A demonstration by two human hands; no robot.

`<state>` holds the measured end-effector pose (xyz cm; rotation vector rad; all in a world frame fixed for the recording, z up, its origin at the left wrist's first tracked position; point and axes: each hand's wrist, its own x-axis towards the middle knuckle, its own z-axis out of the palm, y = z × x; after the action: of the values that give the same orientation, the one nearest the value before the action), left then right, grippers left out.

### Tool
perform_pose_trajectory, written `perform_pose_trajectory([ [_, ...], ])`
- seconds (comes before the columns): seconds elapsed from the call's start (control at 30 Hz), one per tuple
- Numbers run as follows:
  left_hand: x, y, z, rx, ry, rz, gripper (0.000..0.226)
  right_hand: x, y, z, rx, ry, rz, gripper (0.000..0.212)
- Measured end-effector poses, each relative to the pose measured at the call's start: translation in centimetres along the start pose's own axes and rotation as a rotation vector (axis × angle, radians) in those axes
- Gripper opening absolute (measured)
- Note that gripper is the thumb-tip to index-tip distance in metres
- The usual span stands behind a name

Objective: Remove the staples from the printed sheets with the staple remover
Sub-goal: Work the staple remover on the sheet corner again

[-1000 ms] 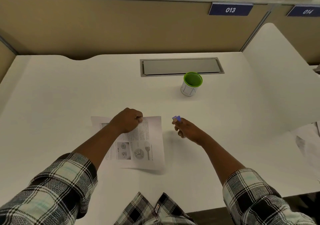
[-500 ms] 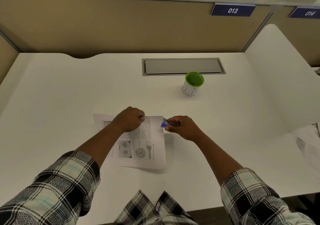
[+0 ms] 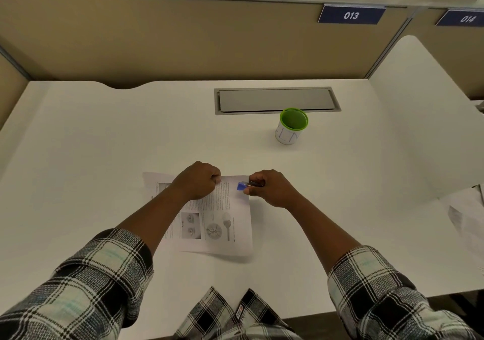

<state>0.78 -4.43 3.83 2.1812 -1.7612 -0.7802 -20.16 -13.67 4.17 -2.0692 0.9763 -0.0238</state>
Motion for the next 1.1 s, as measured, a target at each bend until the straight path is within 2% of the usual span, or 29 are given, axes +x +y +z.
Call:
perform_pose_trajectory([
  [0.23,0.07,-0.28,0.21,0.012,-0.007,0.004,0.021,0.0,-0.18,0.03,0.037,0.041,0.033,0.024],
  [0.73,-0.22,-0.12,0.35,-0.002,0.015,0.019,0.021,-0.04,-0.74,0.11,0.059,0.024,0.076,0.023],
  [0.87,-0.1,-0.26,0.5,-0.013,0.003,0.015,0.022,0.1,-0.59,0.33,0.061,0.05,0.079,0.014],
  [1.1,-0.14,-0.05,0.42,0.005,-0.016,0.029,0.021,0.25,-0.3,0.58,0.072,0.106,0.096,0.014],
])
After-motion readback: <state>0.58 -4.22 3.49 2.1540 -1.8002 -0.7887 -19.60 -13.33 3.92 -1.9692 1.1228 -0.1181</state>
